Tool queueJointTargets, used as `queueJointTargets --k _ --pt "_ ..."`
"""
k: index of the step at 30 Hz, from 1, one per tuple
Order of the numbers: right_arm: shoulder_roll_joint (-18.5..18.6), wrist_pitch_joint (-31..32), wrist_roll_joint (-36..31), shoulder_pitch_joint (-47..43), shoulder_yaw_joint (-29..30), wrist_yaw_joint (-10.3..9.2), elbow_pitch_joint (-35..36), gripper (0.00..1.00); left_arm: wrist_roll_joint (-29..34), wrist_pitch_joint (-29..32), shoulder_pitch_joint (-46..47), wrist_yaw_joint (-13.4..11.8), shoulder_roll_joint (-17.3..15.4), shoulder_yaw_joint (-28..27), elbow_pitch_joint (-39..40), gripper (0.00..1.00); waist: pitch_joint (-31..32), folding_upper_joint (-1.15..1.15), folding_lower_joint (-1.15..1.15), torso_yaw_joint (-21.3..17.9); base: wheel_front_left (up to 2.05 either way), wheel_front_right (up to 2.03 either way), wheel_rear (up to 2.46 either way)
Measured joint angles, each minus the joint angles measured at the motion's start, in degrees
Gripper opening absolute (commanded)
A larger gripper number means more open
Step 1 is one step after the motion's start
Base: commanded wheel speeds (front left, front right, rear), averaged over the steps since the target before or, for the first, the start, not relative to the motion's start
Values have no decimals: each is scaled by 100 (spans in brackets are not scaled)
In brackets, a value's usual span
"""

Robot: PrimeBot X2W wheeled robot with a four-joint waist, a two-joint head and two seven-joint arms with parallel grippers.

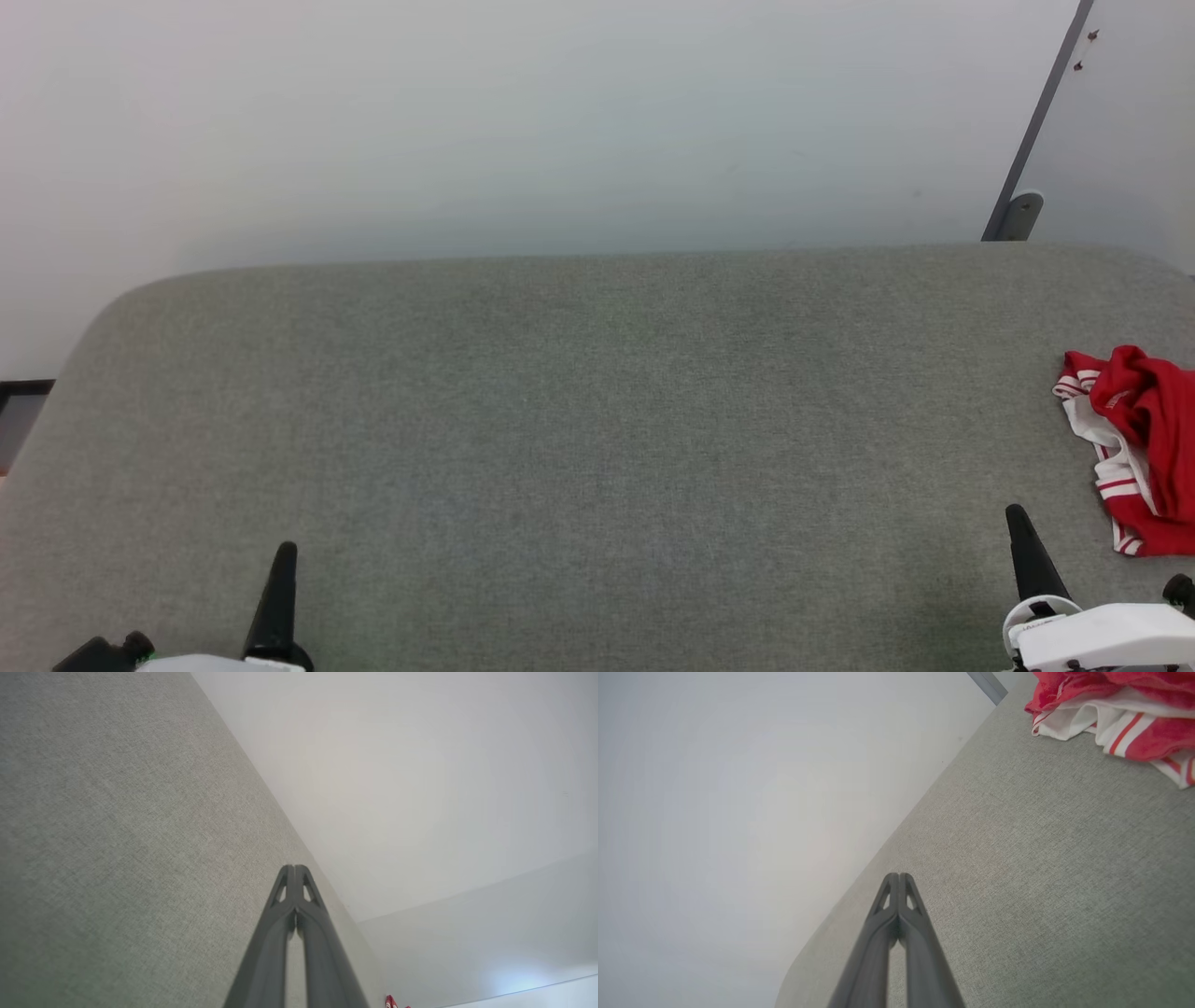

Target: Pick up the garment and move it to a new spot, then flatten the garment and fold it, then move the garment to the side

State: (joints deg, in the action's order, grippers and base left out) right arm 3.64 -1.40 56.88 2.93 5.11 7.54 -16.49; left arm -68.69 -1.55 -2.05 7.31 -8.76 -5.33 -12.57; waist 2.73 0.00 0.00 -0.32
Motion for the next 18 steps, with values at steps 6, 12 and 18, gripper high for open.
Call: queueJointTargets --k 6,12,18 --pt "-5 93 399 2 13 -1 19 0 -274 97 104 0 74 -13 -14 0 -26 0 0 3 0 0 0" --pt "-14 183 787 53 25 -1 48 0 -534 183 205 0 135 -25 -34 0 -53 0 0 6 0 0 0" --pt "-24 263 1157 100 36 -1 68 0 -768 264 282 0 192 -38 -56 0 -79 0 0 9 0 0 0"
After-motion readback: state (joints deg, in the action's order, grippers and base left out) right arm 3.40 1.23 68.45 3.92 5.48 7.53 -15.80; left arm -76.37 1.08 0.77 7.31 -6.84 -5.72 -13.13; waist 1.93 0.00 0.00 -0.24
